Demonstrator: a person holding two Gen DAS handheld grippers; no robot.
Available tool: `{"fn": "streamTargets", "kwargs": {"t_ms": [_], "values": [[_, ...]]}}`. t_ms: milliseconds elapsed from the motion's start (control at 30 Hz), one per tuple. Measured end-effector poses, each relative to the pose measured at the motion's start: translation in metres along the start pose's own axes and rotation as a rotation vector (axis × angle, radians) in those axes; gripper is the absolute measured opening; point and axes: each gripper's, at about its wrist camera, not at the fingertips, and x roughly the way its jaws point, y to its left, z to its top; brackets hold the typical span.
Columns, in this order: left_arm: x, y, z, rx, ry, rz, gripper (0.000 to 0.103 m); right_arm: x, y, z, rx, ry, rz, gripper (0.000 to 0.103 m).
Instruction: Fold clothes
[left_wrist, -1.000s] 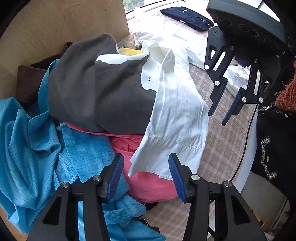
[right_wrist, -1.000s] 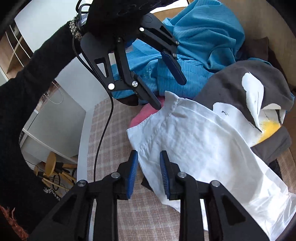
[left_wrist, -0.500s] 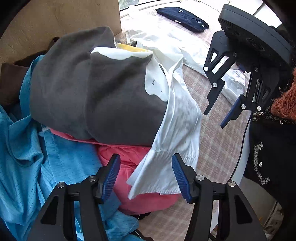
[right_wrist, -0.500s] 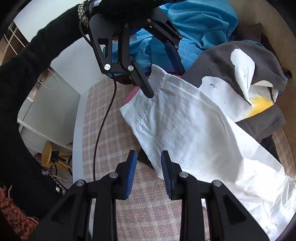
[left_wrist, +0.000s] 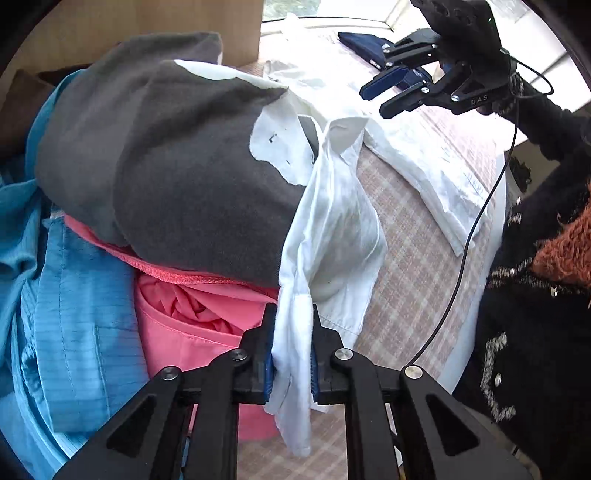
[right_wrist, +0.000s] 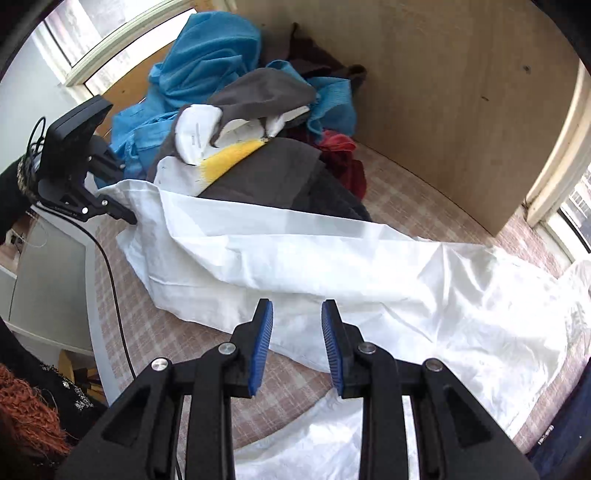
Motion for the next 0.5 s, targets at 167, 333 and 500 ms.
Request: {"fn": "streamTargets", "kwargs": {"t_ms": [167, 333, 500], "values": [[-0.026, -0.021, -0.009, -0.261, -0.099, 0.063, 0.008, 0.023, -0.015, 0.002, -0.002, 0.014, 0.108, 0.019], [-0.056, -0.074, -0.012, -0.244, -0.115, 0.061, 0.005, 0.087, 0.014, 0.033, -0.027, 0.034, 0.160, 0.019], [-0.081, -0.108, -0.009, -0.244, -0.162, 0.085, 0.005, 0.077, -0.021, 0.038, 0.133, 0.008, 0.299, 0.019]]}}
